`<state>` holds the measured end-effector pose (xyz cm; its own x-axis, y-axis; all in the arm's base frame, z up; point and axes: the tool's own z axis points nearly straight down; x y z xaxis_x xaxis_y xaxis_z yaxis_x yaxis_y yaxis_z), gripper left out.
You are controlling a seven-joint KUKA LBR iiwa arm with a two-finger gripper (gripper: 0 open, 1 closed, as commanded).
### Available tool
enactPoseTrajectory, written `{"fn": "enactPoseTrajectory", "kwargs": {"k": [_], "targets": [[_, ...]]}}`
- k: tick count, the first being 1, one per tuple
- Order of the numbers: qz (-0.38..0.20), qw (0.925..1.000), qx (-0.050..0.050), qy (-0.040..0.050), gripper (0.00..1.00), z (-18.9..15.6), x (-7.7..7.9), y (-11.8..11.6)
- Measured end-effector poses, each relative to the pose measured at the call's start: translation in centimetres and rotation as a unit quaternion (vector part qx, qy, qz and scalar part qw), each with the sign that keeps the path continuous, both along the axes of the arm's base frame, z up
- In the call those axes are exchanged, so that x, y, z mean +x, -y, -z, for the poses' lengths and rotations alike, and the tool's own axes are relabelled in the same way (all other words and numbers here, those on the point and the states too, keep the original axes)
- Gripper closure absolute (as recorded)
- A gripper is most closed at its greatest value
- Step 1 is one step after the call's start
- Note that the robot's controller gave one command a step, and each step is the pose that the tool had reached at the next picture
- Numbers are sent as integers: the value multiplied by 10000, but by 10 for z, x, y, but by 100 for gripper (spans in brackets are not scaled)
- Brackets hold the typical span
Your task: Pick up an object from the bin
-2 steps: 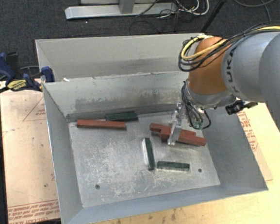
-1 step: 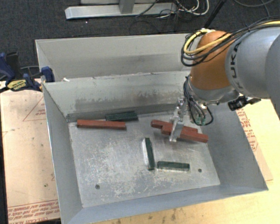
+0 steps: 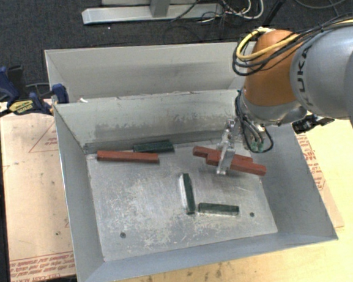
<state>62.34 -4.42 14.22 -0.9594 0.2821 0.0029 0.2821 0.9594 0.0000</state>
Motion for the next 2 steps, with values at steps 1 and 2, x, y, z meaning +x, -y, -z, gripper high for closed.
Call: {"fn": "enactPoseTrajectory", "kwargs": {"k": [1,2], "targets": [[1,10000,0,8,100,-22,0,0],[-3,10000,-2,43,100,-38,2,0]]}}
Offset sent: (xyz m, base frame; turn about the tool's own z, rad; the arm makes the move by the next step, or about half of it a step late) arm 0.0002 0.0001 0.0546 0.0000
